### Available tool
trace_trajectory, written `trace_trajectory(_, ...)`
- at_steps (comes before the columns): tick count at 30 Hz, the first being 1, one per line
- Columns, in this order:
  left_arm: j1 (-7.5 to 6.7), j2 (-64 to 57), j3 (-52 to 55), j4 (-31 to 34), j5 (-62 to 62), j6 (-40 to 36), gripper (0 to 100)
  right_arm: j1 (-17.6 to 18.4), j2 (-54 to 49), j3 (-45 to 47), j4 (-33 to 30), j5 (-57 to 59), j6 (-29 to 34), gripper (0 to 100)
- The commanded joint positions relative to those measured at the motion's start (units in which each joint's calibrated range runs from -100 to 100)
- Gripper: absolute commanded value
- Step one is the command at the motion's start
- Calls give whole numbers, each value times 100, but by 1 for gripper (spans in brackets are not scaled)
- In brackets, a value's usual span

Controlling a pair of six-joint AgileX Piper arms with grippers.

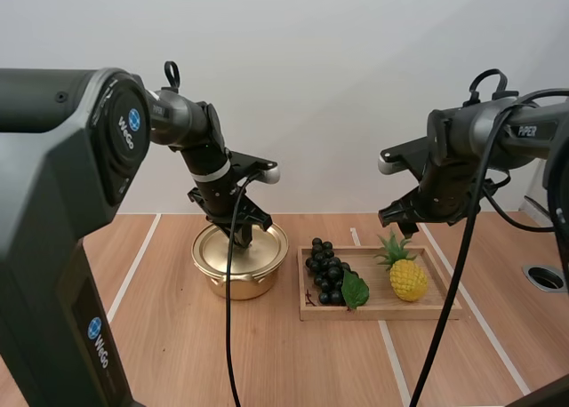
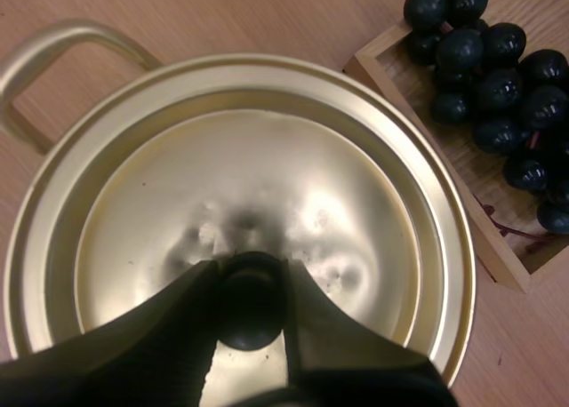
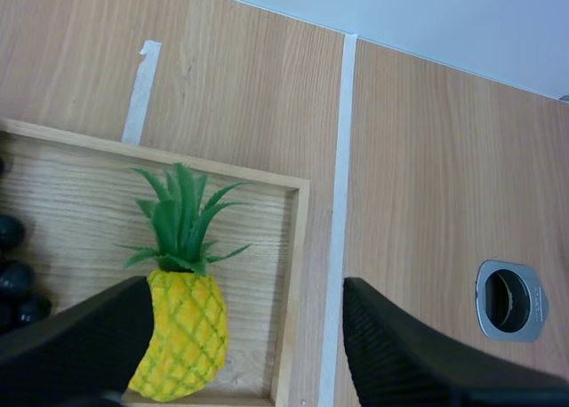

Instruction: Open the pot, put the pineapple inside, and close it

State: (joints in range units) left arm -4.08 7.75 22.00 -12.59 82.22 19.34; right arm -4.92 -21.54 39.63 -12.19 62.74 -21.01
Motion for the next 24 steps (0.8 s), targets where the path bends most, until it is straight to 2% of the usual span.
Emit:
trace_trajectory(1, -22, 26, 17, -49, 107, -59, 0, -25, -28, 15, 11, -73, 12, 100)
trace_trajectory(10, -22, -674, -402, -49, 617, -94, 0, -25, 2, 15, 790, -123, 12, 100)
trace_trajectory(20, -22, -2269, -554, -16, 874, -55, 0, -25, 546, 15, 854, 27, 235, 100)
trace_trajectory(24, -22, -2872, -554, -3, 606, -22, 0, -25, 786, 15, 896, 194, 235, 100)
